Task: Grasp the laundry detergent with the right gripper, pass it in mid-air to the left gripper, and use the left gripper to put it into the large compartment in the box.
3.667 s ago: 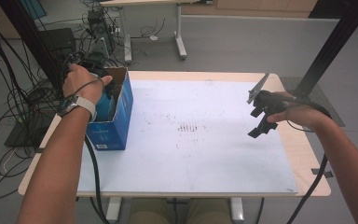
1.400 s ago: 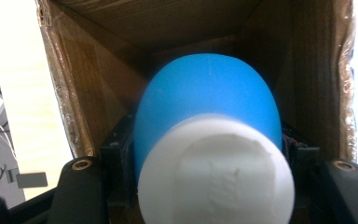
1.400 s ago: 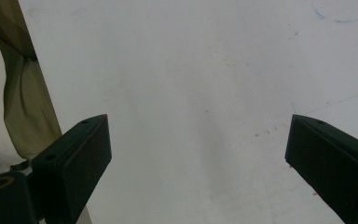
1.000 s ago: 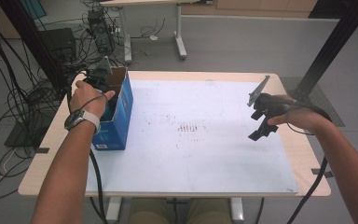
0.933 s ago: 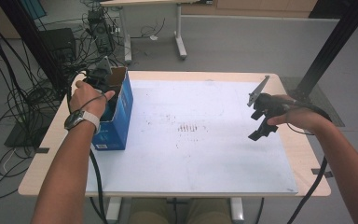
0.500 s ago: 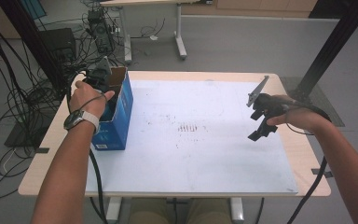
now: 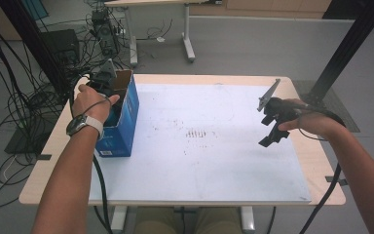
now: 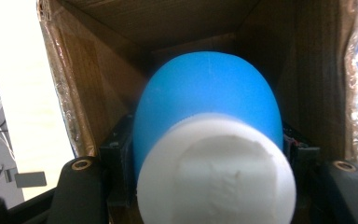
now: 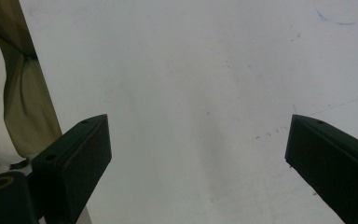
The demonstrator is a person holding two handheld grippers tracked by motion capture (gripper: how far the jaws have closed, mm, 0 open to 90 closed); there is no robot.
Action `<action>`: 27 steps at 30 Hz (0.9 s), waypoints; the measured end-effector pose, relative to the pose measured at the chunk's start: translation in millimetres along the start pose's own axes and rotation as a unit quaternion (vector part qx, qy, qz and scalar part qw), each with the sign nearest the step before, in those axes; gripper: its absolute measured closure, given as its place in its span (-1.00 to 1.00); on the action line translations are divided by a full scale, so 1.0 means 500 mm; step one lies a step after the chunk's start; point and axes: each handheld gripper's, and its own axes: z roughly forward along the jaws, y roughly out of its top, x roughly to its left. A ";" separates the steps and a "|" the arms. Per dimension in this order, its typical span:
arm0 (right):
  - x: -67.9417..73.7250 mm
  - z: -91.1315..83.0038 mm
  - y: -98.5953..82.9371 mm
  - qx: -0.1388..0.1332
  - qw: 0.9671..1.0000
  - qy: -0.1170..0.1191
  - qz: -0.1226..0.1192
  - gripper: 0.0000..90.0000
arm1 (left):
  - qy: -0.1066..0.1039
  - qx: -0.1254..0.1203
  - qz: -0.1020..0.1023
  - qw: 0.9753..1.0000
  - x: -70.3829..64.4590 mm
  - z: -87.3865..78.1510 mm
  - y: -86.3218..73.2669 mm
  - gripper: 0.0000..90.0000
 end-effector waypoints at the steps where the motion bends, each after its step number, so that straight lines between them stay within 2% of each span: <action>1: 0.000 0.000 0.000 0.000 1.000 0.000 0.000 -0.84 | 0.000 0.000 0.000 1.000 0.000 0.000 0.000 -0.17; 27: 0.004 0.000 0.004 0.000 1.000 0.000 -0.005 -0.84 | -0.002 -0.005 0.001 1.000 0.001 0.001 -0.003 -0.17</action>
